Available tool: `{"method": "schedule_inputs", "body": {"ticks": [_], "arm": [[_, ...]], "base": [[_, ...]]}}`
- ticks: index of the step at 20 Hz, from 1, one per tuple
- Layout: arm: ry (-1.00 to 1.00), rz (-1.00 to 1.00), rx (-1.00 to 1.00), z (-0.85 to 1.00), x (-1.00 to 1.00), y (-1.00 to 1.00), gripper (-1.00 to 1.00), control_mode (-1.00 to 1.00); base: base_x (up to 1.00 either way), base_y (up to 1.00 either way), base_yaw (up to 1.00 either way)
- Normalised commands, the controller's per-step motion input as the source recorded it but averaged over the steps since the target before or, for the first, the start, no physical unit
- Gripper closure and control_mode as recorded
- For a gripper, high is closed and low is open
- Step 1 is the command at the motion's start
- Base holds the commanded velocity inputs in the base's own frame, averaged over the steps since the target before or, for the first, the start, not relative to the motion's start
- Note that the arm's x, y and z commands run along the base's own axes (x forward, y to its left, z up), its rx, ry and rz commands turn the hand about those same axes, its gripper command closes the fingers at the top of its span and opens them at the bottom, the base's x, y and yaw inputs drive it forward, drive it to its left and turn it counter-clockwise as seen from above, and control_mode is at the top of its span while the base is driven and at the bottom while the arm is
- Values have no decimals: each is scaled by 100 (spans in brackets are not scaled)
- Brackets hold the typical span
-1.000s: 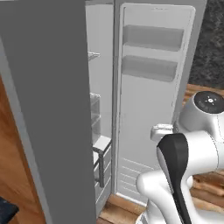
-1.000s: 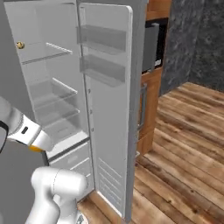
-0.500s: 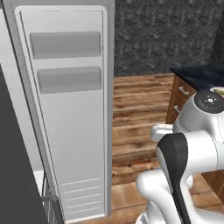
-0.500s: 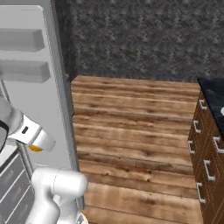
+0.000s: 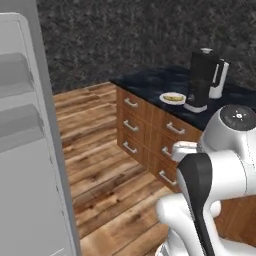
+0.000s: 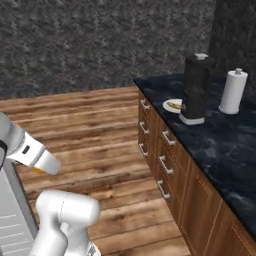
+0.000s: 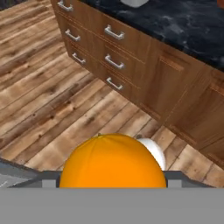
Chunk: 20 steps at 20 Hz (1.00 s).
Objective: Pick the banana and orange from the fridge and place them on the plate next to the blender to make a fruit smoothie.
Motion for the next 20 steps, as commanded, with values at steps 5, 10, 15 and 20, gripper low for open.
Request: {"method": "schedule_inputs", "body": {"ticks": [5, 10, 15, 20], "arm": [[0, 0, 0, 0, 0, 0, 100, 100], [0, 0, 0, 0, 0, 0, 100, 100], [0, 0, 0, 0, 0, 0, 100, 100], [0, 0, 0, 0, 0, 0, 100, 100]], "base": [[100, -22, -40], [100, -7, -23], [97, 25, -23], [95, 35, -33]]}}
